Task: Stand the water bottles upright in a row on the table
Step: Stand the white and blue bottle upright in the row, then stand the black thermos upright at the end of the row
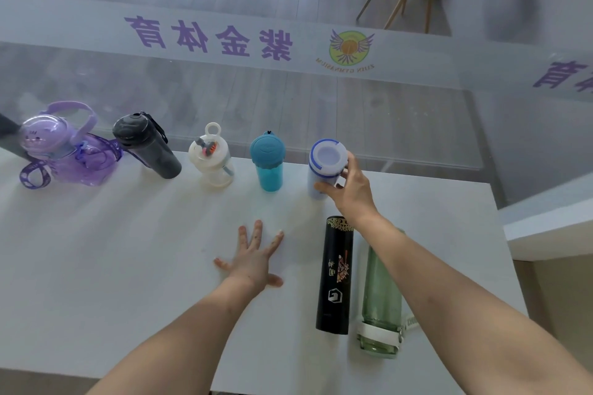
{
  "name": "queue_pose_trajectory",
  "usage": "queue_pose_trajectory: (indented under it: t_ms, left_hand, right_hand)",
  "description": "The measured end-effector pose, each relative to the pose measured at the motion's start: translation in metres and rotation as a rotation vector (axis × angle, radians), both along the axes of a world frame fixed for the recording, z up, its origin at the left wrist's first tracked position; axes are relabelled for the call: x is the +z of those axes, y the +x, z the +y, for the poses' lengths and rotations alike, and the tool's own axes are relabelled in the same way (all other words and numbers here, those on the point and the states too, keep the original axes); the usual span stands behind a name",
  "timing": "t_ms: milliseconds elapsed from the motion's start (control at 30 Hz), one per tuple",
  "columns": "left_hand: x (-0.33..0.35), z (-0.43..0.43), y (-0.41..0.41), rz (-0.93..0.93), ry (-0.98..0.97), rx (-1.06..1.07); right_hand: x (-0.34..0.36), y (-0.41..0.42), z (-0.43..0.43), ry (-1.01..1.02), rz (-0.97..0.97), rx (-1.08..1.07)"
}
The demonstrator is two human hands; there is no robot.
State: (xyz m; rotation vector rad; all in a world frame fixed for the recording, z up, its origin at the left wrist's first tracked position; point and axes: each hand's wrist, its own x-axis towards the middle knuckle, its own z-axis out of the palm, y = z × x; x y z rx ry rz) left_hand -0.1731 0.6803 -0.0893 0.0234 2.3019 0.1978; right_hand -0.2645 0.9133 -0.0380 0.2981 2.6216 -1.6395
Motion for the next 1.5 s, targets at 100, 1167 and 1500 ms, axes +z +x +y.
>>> queue_pose_trajectory:
  t_ms: [100,1167,1500]
  left_hand:
    - [0.001,0.0,0.0,0.004,0.004,-0.001]
    - [0.012,0.053,-0.007,0.096,0.074,0.0]
    - [0.009,0.103,-0.007,0.005,-0.007,-0.103]
  right_hand:
    - [0.001,0.016,0.015,0.13,-0.063,0.019]
    - [0.003,0.092,0.083,0.237,0.18,0.24]
    - [-0.001,0.059,0.097,-0.119,-0.007,-0.165]
